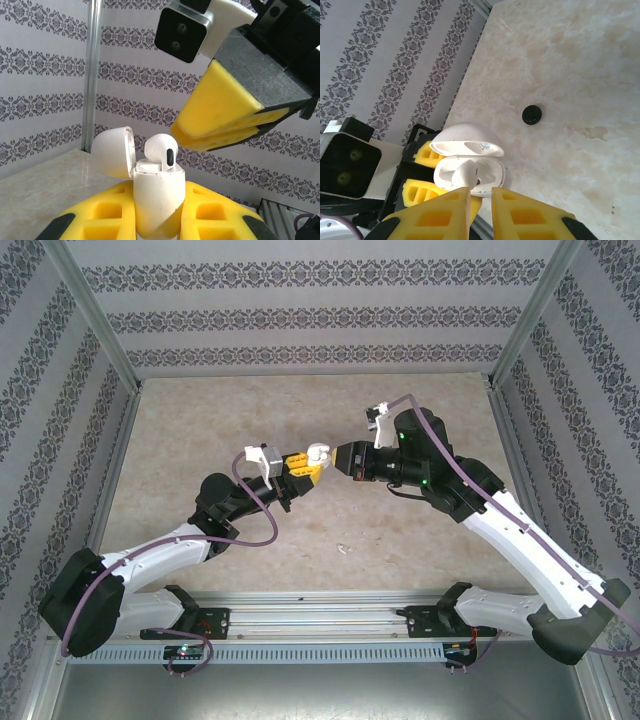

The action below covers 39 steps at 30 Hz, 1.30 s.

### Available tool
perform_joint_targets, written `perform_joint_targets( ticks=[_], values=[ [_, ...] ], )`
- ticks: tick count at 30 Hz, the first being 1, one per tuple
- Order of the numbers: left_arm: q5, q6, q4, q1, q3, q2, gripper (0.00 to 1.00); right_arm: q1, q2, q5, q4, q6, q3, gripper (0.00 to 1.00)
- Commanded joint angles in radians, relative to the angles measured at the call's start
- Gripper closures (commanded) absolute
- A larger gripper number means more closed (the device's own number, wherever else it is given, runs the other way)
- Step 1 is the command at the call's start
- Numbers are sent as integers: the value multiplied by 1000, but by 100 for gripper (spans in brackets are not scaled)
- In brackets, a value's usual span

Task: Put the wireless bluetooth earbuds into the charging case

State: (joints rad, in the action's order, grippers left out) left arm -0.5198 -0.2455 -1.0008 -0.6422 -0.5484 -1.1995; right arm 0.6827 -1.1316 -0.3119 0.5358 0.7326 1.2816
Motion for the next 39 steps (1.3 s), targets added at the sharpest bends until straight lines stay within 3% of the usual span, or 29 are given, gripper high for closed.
perform_joint_targets(
  ticks=[1,14,30,39],
  values=[
    [-5,-20,-20,-11,-36,7,100,-5,-19,6,-1,-21,33,81],
    [-3,-21,-27,-11,-31,-1,100,0,-33,-44,-36,-18,32,81],
    [-12,-37,-35,-11,-30,-9,100,-2,-42,9,18,-67,71,81],
    [-16,-39,-35,-11,-33,-11,100,-2,-62,-21,17,-64,73,81]
  ],
)
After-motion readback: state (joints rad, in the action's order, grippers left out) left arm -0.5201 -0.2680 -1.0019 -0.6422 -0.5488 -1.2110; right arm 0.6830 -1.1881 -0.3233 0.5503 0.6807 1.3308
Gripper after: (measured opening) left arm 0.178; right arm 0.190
